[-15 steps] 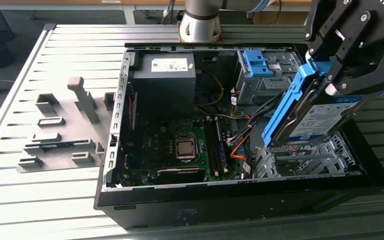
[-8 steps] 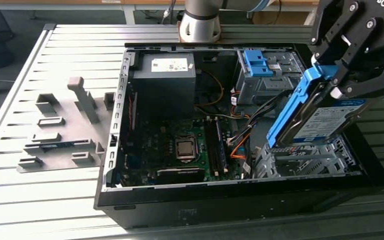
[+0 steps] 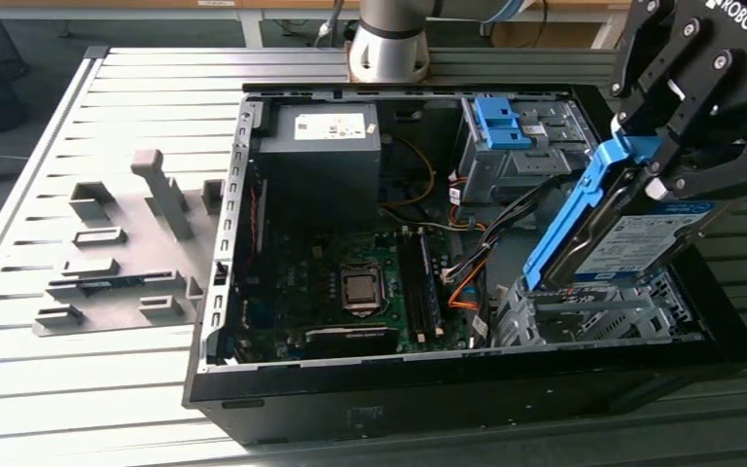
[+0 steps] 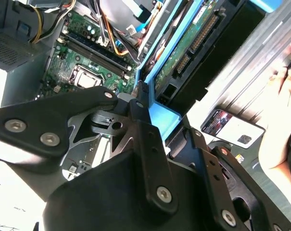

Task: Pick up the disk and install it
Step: 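Insert the disk into the insertion slot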

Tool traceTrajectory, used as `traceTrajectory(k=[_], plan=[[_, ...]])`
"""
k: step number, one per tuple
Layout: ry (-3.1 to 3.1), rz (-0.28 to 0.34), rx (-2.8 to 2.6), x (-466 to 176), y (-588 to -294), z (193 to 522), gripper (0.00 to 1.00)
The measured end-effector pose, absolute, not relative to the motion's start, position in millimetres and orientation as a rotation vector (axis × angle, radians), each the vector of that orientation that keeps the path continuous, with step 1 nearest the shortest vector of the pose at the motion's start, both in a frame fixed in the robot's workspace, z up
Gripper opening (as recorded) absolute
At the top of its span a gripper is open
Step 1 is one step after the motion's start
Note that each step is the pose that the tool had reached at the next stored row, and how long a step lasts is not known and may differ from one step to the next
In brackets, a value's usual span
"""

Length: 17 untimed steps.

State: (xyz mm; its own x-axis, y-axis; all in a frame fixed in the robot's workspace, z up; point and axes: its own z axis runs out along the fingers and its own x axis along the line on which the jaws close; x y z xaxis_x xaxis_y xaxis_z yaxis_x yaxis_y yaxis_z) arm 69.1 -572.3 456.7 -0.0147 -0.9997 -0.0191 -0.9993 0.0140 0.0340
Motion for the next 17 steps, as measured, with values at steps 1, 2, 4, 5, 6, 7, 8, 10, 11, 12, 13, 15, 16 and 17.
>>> traceTrajectory(k=[1,2,4,5,6,7,8,10,11,12,13,15,16,17], plan=[[-2.230,-0.059,2.198,69.8,-572.3,456.2,0.36],[-2.230,-0.059,2.198,70.5,-572.3,455.7,0.36],[-2.230,-0.059,2.198,71.4,-572.3,454.6,0.36],[-2.230,-0.059,2.198,71.7,-572.3,454.1,0.36],[-2.230,-0.058,2.198,72.0,-572.3,453.8,0.36],[-2.231,-0.057,2.198,72.1,-572.3,453.6,0.36],[-2.232,-0.056,2.198,72.2,-572.3,453.2,0.36],[-2.235,-0.055,2.196,72.7,-572.3,452.3,0.36],[-2.238,-0.055,2.195,73.4,-572.3,451.5,0.36],[-2.240,-0.055,2.192,74.4,-572.3,450.6,0.36],[-2.242,-0.055,2.191,75.2,-572.3,449.8,0.36],[-2.243,-0.054,2.189,75.7,-572.3,448.1,0.36],[-2.244,-0.054,2.188,75.8,-572.3,447.1,0.36],[-2.245,-0.054,2.187,76.0,-572.3,446.1,0.36]])
